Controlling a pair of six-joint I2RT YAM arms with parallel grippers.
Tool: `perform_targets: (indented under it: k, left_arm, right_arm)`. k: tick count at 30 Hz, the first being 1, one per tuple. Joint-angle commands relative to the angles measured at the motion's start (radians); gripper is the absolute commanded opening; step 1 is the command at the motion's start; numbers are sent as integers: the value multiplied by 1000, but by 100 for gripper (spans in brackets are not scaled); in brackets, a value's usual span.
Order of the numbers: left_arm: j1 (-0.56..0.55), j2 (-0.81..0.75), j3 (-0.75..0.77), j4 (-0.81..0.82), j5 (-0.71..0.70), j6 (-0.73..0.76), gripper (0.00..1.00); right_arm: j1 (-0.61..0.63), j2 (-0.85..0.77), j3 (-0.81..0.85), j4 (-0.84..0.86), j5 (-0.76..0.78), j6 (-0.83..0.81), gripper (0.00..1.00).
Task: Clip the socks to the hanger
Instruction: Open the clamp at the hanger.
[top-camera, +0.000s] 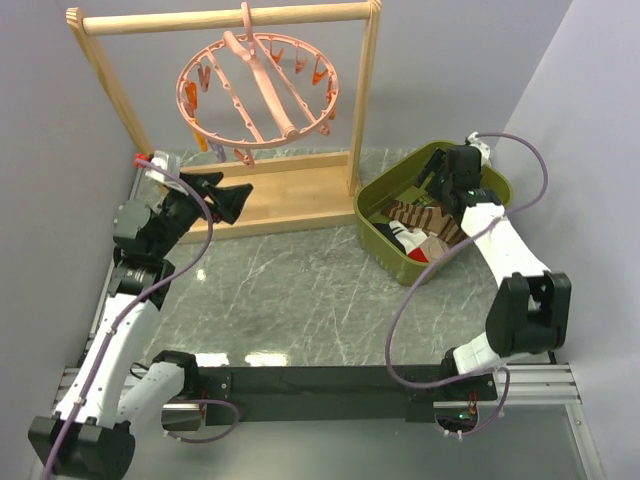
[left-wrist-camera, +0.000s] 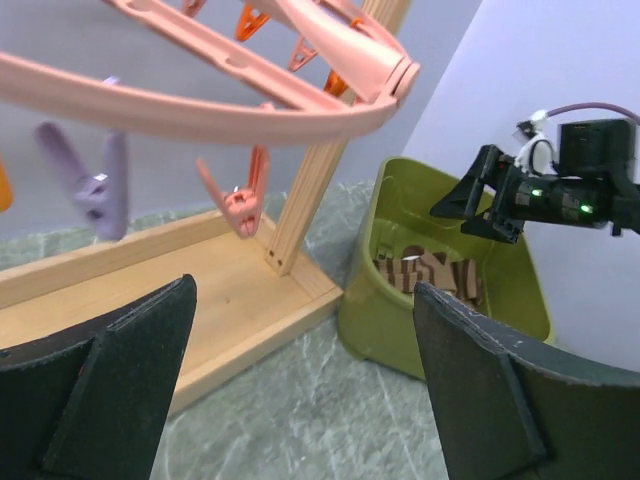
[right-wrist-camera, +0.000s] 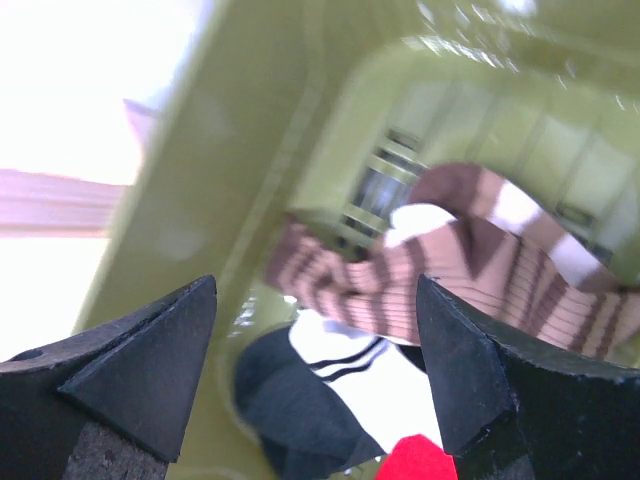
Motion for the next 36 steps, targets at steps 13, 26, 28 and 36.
perform_targets:
  k: [13,26,28,36]
  left_arm:
    - [-161,197,234,-56,-362,-137,87]
    - [-161,264,275,-89,-428,-139,80]
    - [-161,269,277,-88,-426,-134,80]
    - [-164,278,254,-37,-421,-134,76]
  right_arm:
    - [12,-311,-127,265,-204,-148,86]
    - [12,-366,-167,275,-205,-173,87]
    - [12,-372,-173,277,-198,-176,87]
    - [12,-374,-176,277,-208,-167,87]
